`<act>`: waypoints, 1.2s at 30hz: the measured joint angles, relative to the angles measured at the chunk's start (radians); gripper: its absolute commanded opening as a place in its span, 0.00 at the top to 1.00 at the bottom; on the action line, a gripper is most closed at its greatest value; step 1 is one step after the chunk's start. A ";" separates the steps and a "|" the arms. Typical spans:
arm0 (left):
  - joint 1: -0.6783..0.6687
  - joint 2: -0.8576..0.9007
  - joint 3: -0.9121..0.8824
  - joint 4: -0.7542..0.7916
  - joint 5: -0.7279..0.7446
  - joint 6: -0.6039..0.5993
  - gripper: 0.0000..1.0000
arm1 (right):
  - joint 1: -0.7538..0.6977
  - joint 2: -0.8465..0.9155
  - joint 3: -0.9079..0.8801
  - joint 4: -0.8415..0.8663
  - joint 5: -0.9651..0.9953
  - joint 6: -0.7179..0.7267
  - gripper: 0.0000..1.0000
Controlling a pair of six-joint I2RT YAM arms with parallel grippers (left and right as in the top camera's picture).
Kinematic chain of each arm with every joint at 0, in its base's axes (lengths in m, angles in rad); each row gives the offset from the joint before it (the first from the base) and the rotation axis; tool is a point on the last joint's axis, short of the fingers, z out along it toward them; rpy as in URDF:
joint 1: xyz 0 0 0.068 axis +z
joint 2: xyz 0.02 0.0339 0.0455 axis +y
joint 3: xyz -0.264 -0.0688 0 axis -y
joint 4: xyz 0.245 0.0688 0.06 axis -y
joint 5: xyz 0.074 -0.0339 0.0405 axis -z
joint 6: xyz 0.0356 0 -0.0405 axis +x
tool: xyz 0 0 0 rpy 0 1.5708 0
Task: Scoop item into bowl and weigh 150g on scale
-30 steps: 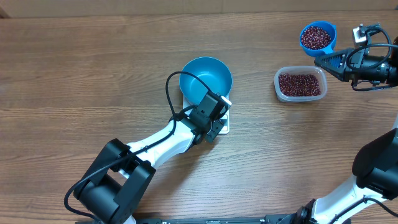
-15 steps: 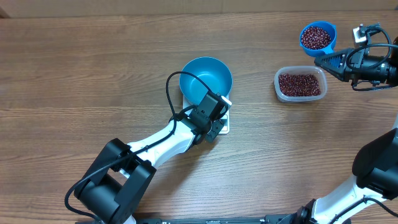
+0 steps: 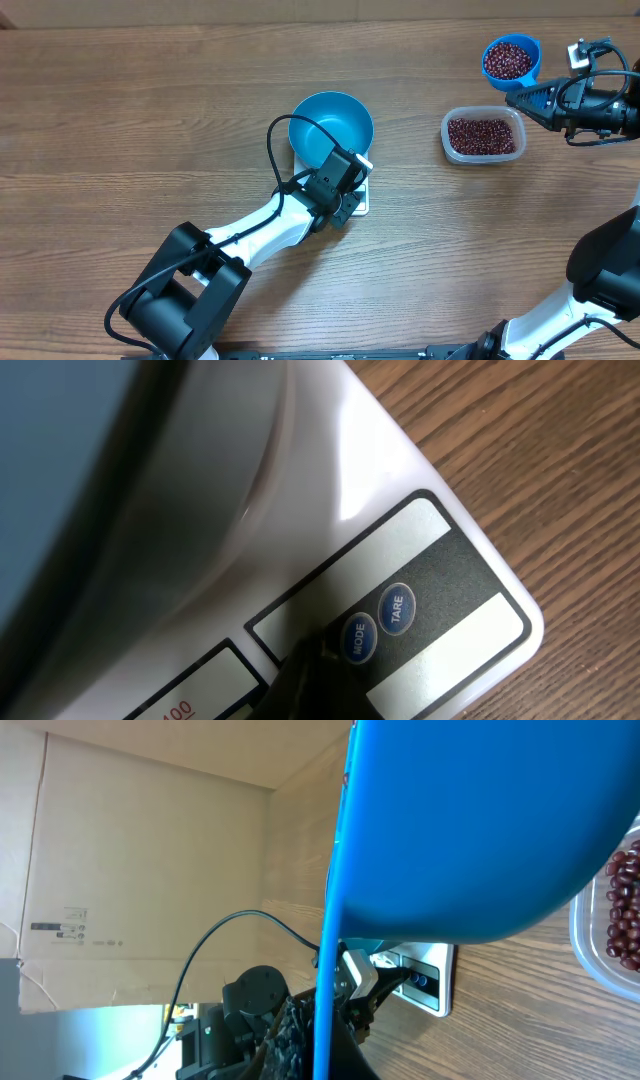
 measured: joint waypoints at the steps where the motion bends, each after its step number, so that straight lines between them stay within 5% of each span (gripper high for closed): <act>1: 0.000 0.000 0.000 0.000 0.000 0.000 0.96 | 0.000 0.000 0.000 0.000 0.000 0.000 0.96; 36: 0.000 0.000 0.000 -0.001 0.000 -0.015 0.96 | 0.000 0.000 0.000 -0.008 0.000 0.000 0.96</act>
